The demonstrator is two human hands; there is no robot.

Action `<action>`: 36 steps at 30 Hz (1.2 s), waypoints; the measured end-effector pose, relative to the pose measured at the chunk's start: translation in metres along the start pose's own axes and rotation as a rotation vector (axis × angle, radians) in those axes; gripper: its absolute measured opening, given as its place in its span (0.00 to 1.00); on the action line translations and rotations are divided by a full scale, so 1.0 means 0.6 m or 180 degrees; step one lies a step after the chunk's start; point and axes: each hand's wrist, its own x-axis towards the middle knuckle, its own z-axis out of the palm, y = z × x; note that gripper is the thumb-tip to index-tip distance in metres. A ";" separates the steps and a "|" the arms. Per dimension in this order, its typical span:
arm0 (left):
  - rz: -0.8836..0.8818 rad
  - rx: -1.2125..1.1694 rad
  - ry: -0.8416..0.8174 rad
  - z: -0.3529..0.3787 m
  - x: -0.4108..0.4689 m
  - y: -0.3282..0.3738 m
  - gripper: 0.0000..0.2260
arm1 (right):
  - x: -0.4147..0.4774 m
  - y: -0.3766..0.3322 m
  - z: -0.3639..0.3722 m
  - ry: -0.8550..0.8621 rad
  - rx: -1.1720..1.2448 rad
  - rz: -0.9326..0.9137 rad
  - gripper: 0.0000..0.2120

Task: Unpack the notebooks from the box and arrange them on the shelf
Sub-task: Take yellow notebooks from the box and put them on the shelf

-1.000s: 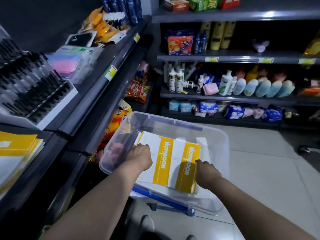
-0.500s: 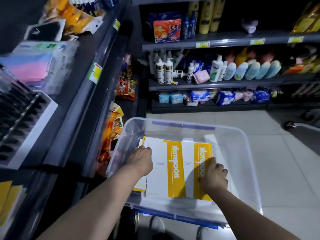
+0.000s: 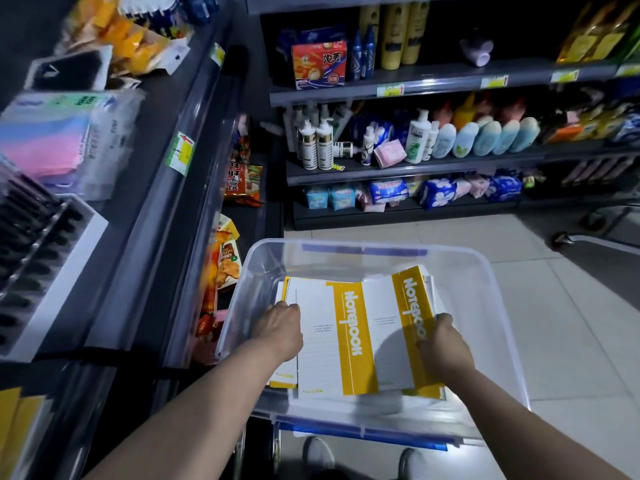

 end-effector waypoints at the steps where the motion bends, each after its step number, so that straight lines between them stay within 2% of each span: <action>1: -0.0053 -0.0001 -0.0010 0.001 -0.003 0.000 0.17 | -0.007 -0.001 -0.010 0.0016 -0.0028 -0.0103 0.09; 2: -0.0102 -0.0007 -0.0036 0.003 -0.007 0.001 0.16 | -0.016 -0.003 -0.021 0.0031 -0.0053 -0.0216 0.12; 5: -0.0303 -0.0135 -0.0164 0.013 -0.016 0.007 0.14 | -0.038 -0.005 -0.054 0.0107 -0.0238 -0.0485 0.27; 8: -0.0617 -0.0484 -0.0221 0.031 -0.018 0.015 0.18 | -0.056 -0.004 -0.084 0.0184 -0.0401 -0.0760 0.32; 15: -0.1150 -0.1097 -0.0197 0.061 -0.017 0.032 0.32 | -0.094 -0.004 -0.133 0.0587 -0.0729 -0.1047 0.34; 20: -0.1257 -0.0973 -0.0144 0.068 -0.013 0.049 0.39 | -0.105 0.000 -0.140 0.0595 -0.0811 -0.1044 0.35; 26: -0.1093 -0.0714 0.0015 0.071 -0.004 0.072 0.42 | -0.105 -0.003 -0.135 0.0522 -0.0947 -0.0972 0.35; 30: -0.1386 -0.1019 -0.0012 0.064 -0.003 0.077 0.48 | -0.105 -0.007 -0.128 0.0498 -0.0970 -0.0987 0.35; 36: -0.1594 -0.1204 0.0067 0.054 0.002 0.056 0.46 | -0.104 -0.013 -0.118 0.0486 -0.0927 -0.0998 0.36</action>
